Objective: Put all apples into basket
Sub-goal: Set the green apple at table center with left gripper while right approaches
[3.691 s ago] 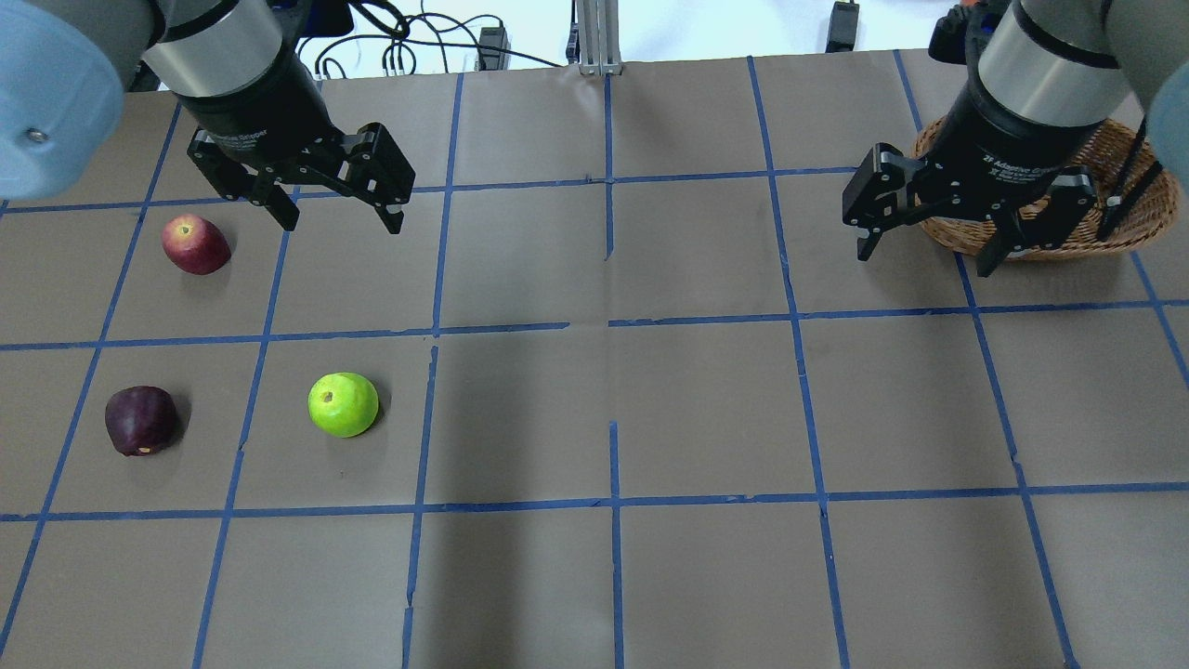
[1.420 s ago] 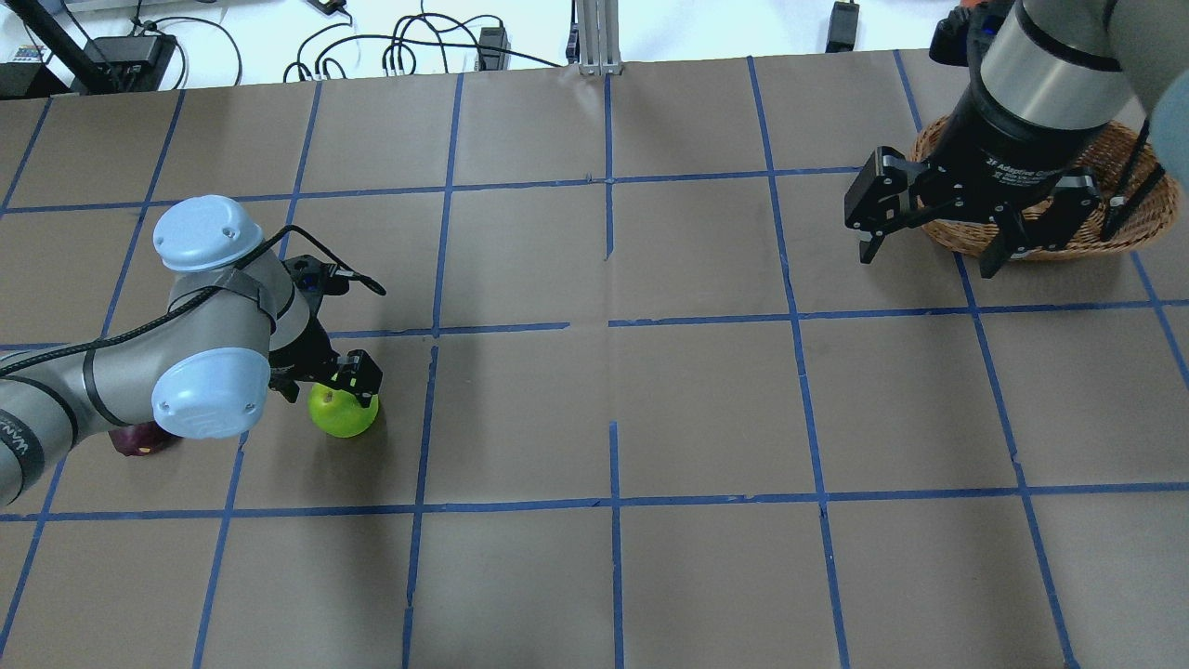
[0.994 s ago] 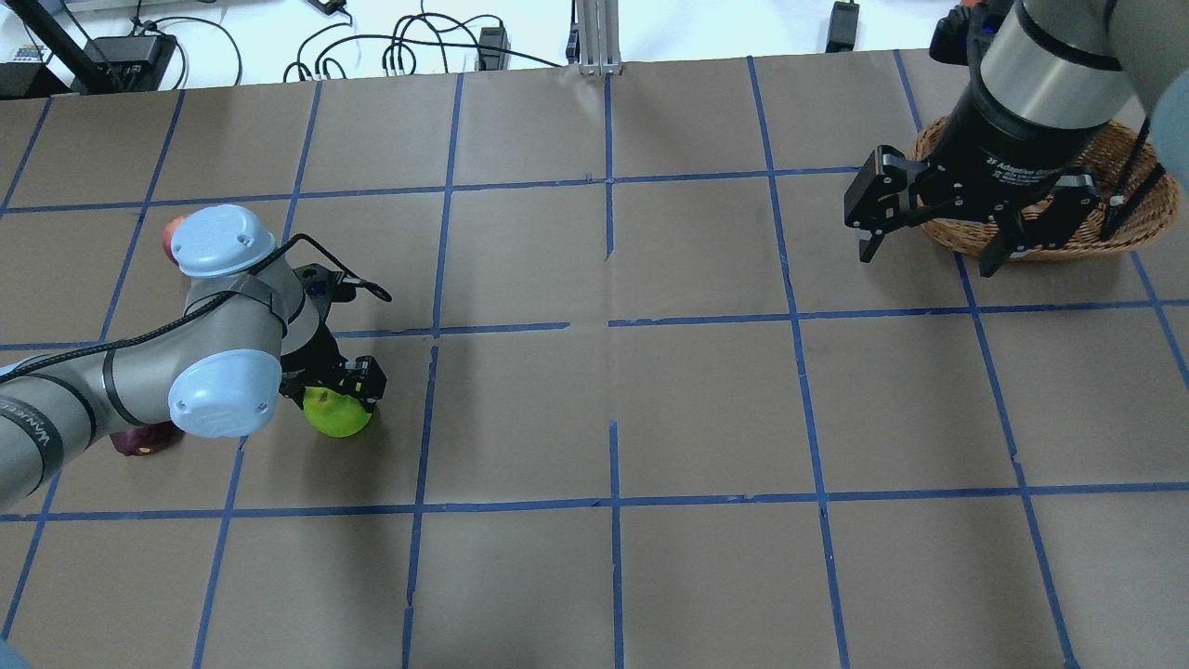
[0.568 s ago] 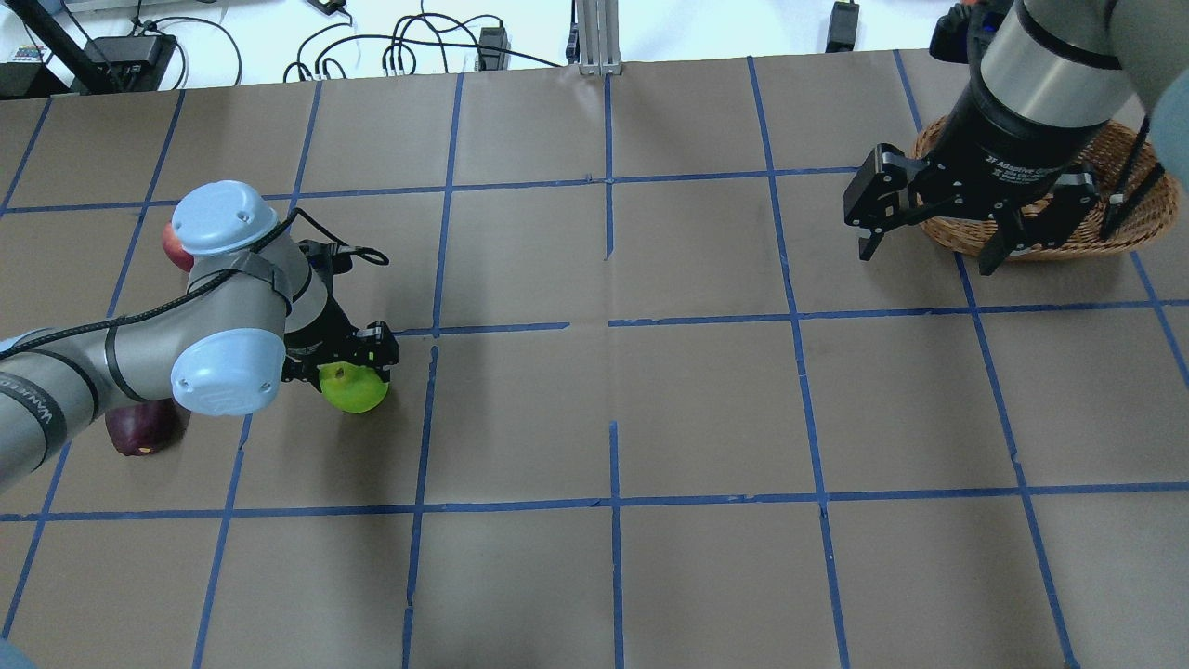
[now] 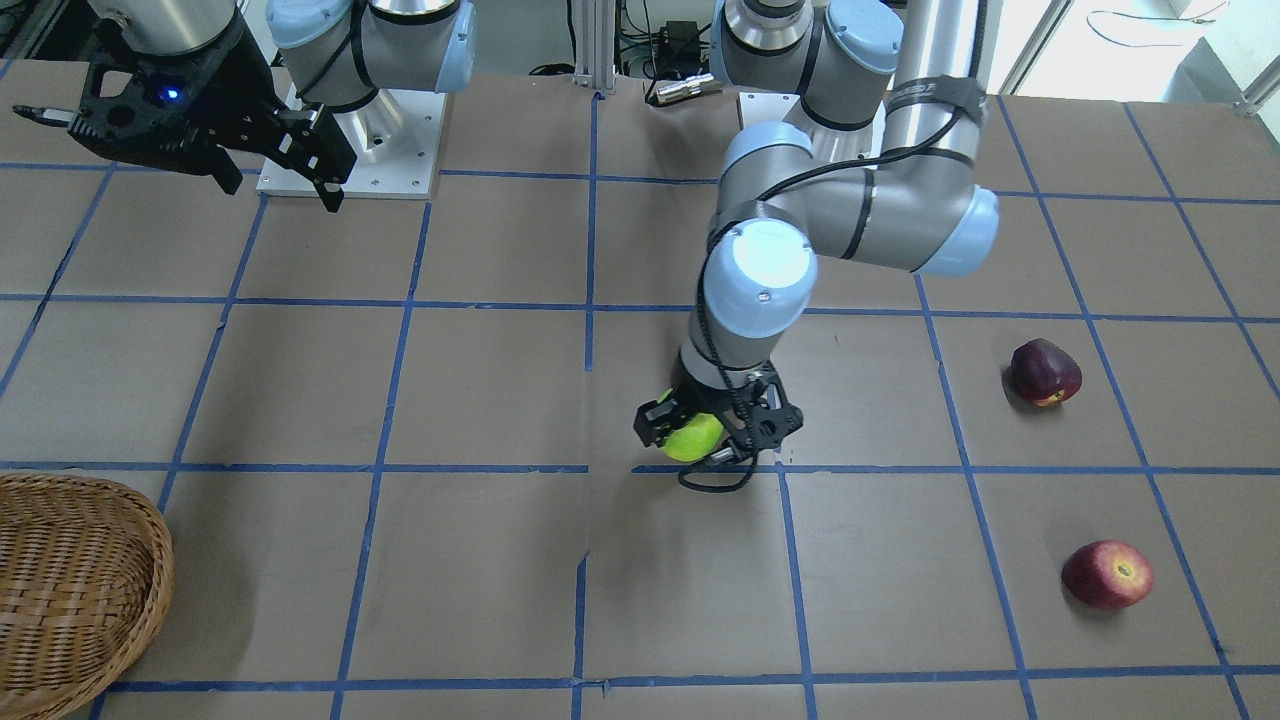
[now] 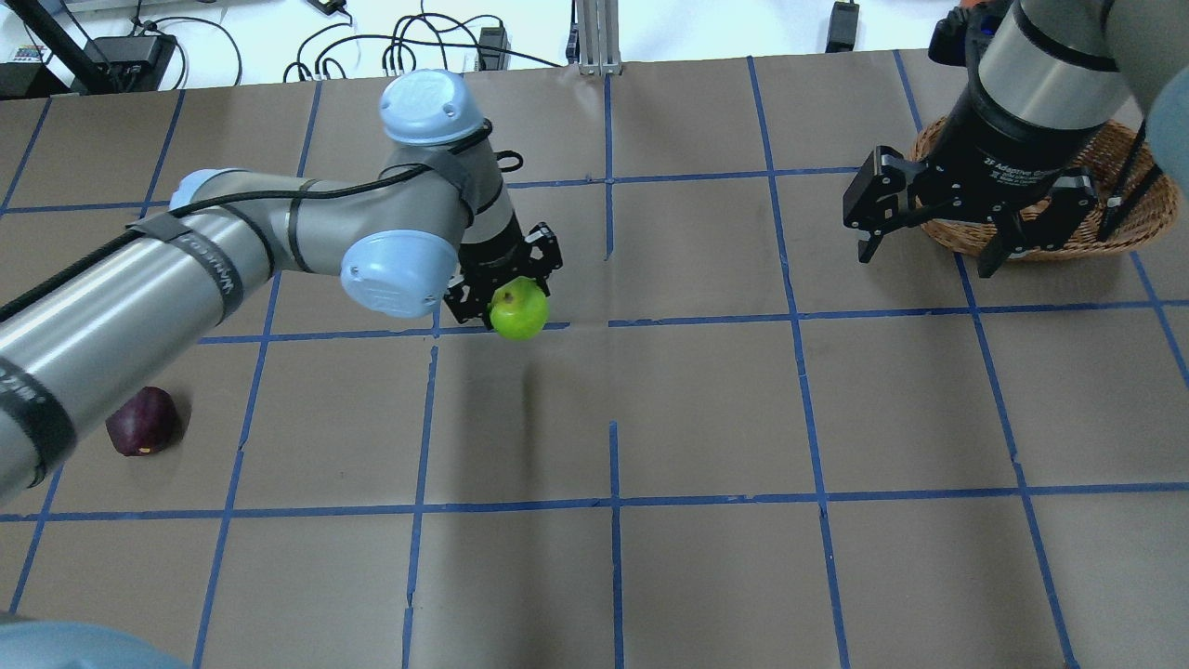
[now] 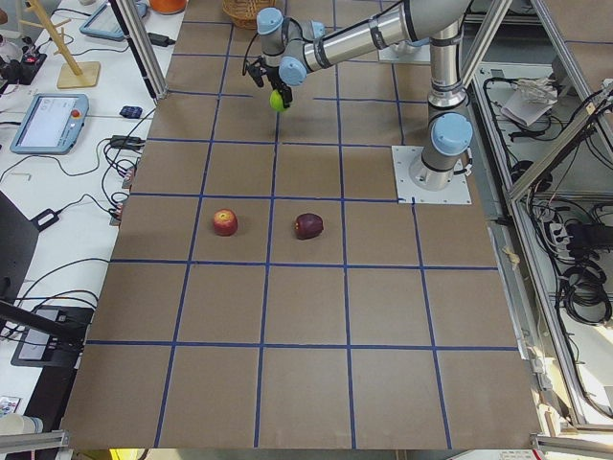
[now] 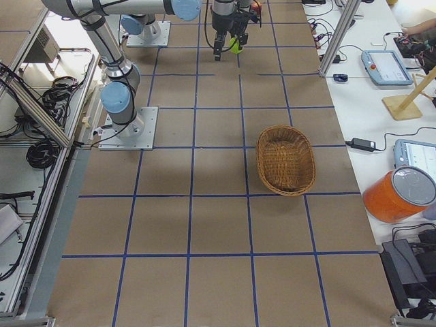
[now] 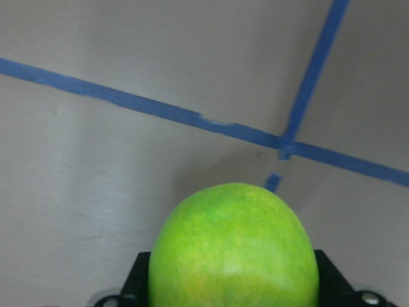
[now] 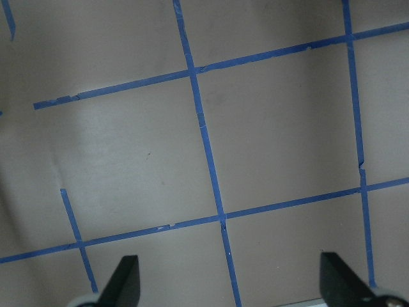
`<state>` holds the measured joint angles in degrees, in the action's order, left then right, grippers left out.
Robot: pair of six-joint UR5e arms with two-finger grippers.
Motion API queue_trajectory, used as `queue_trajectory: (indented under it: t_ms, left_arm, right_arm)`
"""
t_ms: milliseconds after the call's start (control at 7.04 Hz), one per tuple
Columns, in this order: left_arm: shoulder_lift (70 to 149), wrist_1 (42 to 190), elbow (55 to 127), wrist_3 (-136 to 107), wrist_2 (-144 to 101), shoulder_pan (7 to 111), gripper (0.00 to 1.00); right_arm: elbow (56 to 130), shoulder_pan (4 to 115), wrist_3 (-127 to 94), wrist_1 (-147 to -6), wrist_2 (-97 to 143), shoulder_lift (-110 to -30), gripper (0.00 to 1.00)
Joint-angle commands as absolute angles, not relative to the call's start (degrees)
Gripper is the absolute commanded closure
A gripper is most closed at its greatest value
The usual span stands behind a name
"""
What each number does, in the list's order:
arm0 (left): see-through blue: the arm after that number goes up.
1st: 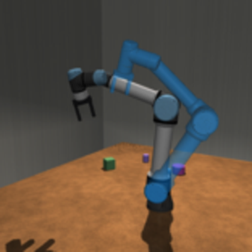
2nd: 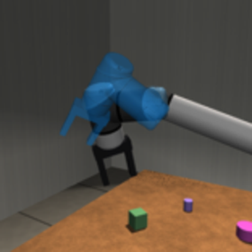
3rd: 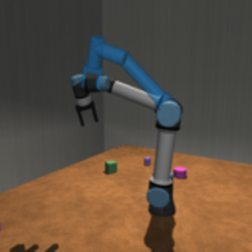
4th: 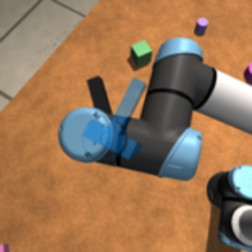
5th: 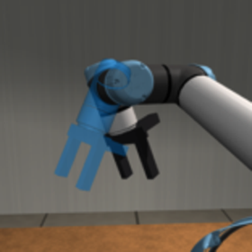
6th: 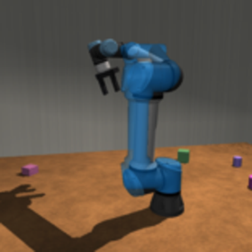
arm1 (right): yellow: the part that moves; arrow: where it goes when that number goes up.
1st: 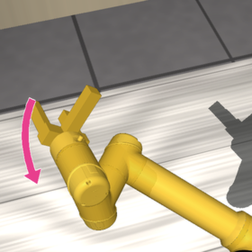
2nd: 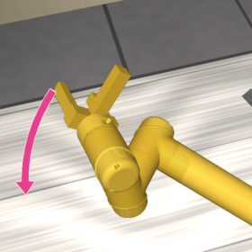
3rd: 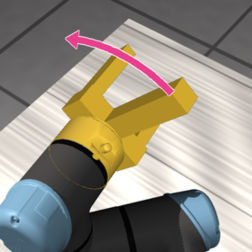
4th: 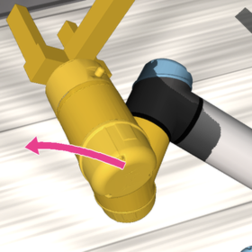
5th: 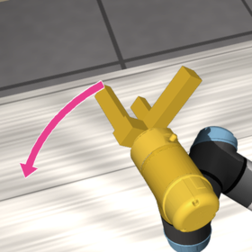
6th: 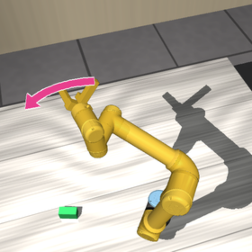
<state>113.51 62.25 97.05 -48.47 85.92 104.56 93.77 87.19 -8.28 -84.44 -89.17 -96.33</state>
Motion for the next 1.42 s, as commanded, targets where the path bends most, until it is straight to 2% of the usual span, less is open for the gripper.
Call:
queue_trajectory:
  t_ms: [0, 142, 426, 568, 852, 1278]
  left_arm:
    - [121.17, 53.33, 94.04, -64.21, 84.64, 110.21, 0.63]
    - [122.51, 52.04, 94.48, -65.12, 84.81, 110.91, 0.01]
    - [119.56, 55.08, 93.61, -58.67, 85.17, 110.22, 0.00]
    - [116.40, 63.20, 91.08, -53.92, 85.25, 107.69, 0.00]
    - [109.63, 86.56, 84.13, -28.11, 88.48, 97.79, 0.00]
    - [103.20, 89.47, 86.82, 7.90, 93.95, 78.45, 0.00]
  right_arm:
    - [93.78, 87.19, -8.26, -84.99, -89.03, -96.24, 0.00]
    - [93.78, 87.19, -8.09, -85.08, -89.03, -96.24, 0.00]
    - [93.78, 87.19, -8.09, -85.25, -89.12, -96.07, 0.00]
    - [94.13, 87.19, -8.09, -85.08, -89.12, -94.67, 0.00]
    - [95.71, 87.19, -8.78, -86.73, -87.98, -92.21, 0.00]
    - [95.19, 94.80, -14.46, -101.12, -86.05, -82.11, 0.00]
